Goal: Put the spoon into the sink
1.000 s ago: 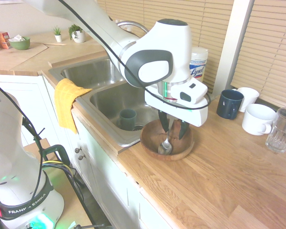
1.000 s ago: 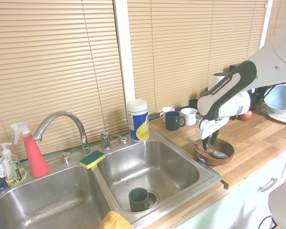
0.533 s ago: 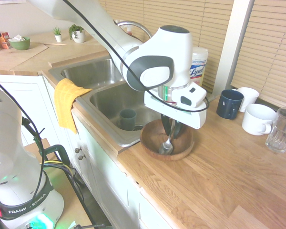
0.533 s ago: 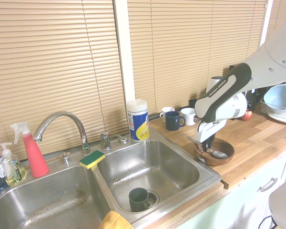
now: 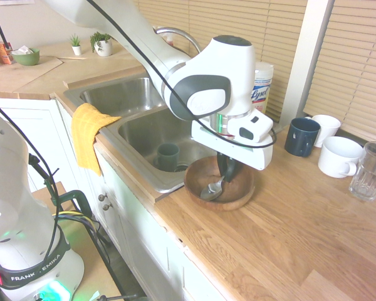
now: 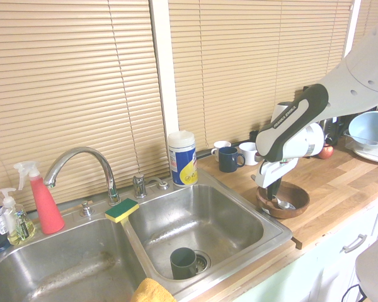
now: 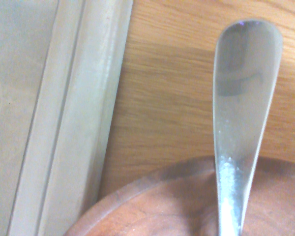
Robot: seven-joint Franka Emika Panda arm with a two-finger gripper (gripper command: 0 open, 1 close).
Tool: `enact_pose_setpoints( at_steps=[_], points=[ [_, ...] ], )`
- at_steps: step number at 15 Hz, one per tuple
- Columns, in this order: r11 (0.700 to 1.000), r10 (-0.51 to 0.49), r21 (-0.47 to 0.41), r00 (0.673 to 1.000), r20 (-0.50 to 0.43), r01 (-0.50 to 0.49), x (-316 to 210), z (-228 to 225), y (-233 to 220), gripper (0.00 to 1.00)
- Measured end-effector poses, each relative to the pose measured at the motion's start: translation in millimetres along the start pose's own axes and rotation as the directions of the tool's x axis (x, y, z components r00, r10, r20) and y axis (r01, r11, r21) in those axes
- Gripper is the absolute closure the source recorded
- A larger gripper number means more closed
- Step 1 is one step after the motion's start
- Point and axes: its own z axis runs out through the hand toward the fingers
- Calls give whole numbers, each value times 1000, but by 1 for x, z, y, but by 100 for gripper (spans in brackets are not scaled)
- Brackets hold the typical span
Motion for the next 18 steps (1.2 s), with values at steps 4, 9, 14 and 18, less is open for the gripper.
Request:
enact_pose_setpoints(
  at_steps=[4, 9, 14, 18],
  points=[
    [1000, 20, 22, 1000, -24, -19, 3, -14, -2, 100],
    [998, 29, 54, 997, -71, -25, -3, -67, -8, 100],
    [993, -118, -17, 984, -133, 117, -57, -100, -121, 100],
    [964, -249, -126, 959, -135, 232, -107, -56, -215, 100]
  ],
)
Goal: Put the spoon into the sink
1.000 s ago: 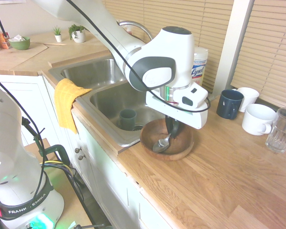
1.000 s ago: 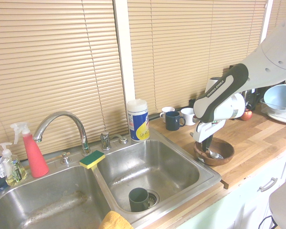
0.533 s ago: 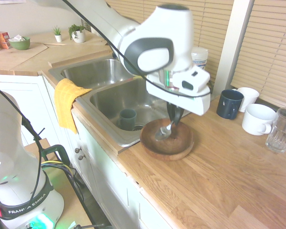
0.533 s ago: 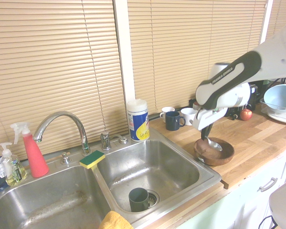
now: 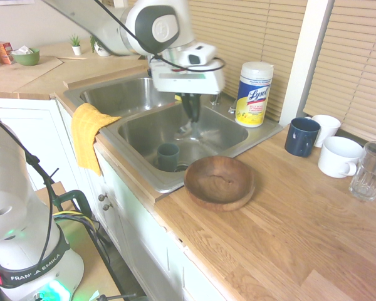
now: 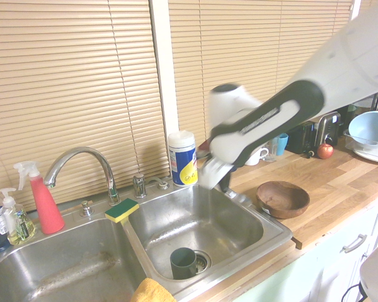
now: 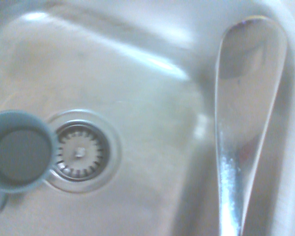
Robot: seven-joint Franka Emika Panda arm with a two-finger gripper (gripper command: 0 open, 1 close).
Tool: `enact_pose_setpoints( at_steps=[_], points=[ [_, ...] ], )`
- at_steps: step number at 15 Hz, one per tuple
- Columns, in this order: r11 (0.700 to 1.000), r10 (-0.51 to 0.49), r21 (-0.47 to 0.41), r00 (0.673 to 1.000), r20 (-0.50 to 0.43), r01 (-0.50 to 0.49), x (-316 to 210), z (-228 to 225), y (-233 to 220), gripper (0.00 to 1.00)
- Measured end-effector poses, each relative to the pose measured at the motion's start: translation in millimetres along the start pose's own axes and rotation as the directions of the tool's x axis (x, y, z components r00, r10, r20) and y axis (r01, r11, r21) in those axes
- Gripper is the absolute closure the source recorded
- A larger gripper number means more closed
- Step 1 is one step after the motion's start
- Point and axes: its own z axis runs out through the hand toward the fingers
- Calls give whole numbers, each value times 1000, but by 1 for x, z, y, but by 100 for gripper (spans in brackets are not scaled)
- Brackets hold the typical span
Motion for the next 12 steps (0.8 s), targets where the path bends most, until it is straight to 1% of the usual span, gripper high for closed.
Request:
enact_pose_setpoints(
  at_steps=[2, 5, 9, 12],
  points=[
    [998, -42, -37, 999, 8, 43, -2, 33, -36, 100],
    [993, -67, -88, 996, 59, 72, 0, 101, -69, 100],
    [989, -80, -115, 989, 126, 95, -4, 172, -86, 100],
    [985, -81, -137, 983, 164, 104, -16, 213, -84, 100]
  ],
)
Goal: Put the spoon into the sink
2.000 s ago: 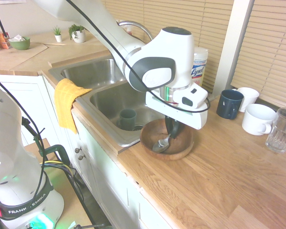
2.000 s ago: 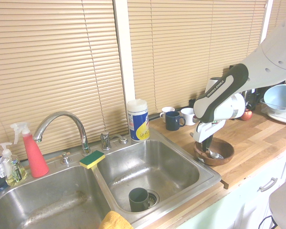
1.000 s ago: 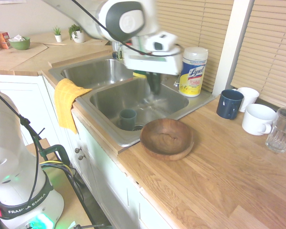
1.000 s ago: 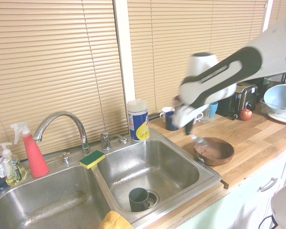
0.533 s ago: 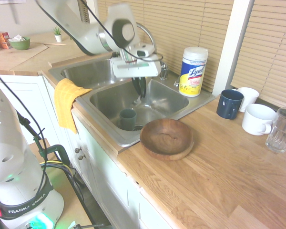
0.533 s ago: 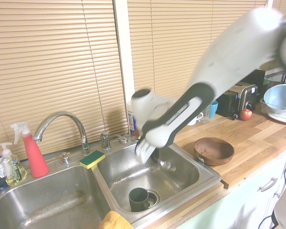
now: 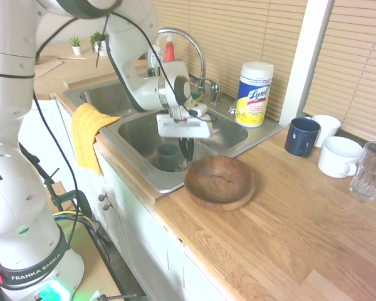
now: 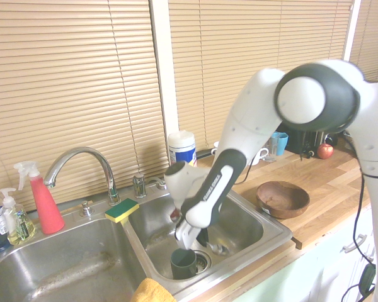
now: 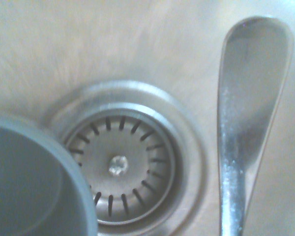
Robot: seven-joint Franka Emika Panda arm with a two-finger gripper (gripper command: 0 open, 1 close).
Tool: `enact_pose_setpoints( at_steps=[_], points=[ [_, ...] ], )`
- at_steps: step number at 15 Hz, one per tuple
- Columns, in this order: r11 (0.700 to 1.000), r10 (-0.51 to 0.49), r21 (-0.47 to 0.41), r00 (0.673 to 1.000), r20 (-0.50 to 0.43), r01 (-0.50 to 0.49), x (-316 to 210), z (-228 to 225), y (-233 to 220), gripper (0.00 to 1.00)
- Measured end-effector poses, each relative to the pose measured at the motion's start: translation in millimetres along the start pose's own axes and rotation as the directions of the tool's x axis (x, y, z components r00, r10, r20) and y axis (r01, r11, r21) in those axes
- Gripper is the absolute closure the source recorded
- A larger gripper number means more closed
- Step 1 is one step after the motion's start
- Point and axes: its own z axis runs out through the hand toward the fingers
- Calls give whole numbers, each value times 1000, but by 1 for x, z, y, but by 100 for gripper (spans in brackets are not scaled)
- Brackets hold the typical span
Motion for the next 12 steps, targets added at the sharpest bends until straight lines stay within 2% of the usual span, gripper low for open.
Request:
enact_pose_setpoints(
  at_steps=[2, 3, 12],
  points=[
    [1000, 21, -4, 999, 25, -21, 1, 22, 3, 100],
    [1000, 29, -7, 999, 41, -29, 3, 32, 6, 0],
    [999, 29, 11, 997, 71, -30, 8, 33, 0, 0]
  ],
)
